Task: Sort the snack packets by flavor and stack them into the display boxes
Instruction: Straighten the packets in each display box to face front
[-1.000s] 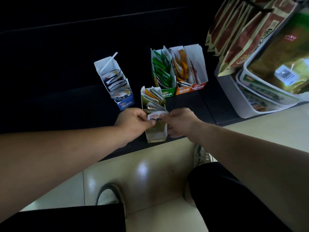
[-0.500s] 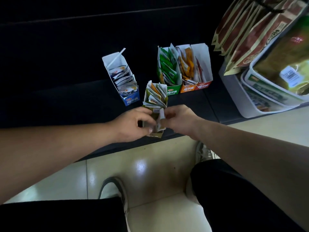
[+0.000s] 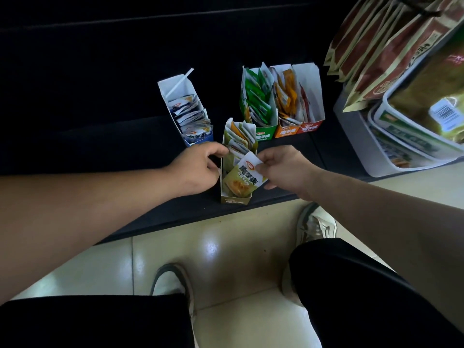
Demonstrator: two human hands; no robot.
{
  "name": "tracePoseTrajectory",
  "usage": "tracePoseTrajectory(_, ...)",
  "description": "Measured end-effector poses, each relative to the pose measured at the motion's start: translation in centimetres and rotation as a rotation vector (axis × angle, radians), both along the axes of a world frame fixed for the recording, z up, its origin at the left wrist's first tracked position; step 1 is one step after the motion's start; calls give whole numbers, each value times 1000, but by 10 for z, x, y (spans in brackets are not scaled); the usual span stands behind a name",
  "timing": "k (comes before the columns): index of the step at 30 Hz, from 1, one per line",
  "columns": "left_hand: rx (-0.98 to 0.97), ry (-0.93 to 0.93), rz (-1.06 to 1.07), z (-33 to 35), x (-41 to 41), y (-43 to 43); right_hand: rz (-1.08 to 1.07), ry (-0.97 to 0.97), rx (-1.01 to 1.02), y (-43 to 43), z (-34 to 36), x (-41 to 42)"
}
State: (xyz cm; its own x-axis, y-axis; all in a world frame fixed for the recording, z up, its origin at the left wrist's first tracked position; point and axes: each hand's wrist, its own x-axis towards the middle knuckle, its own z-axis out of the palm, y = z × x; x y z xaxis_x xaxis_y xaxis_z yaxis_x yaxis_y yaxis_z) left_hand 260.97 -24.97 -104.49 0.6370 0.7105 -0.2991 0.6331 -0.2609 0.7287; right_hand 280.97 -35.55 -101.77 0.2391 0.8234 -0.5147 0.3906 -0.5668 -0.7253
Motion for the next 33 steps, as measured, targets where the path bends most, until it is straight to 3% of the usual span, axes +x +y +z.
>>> tracePoseTrajectory(7,19,-2,0,0,4,-4,295,-229,135,0,9,2)
tracePoseTrajectory(13,117,-23,53,3,10,-1,619,-433,24,2,-7,-19)
tracePoseTrajectory(16,64,-28,135,5,15,-2,597,-242,-54,0,-3,-26)
tracePoseTrajectory(22,-88,82,55,11,23,-4,220,46,-71,4,14,-12)
tracePoseTrajectory(25,-153,110,111,14,26,-4,82,157,-115,4,12,-3)
tracePoseTrajectory(33,-326,175,158,13,25,-12,130,249,-187,1,2,-1)
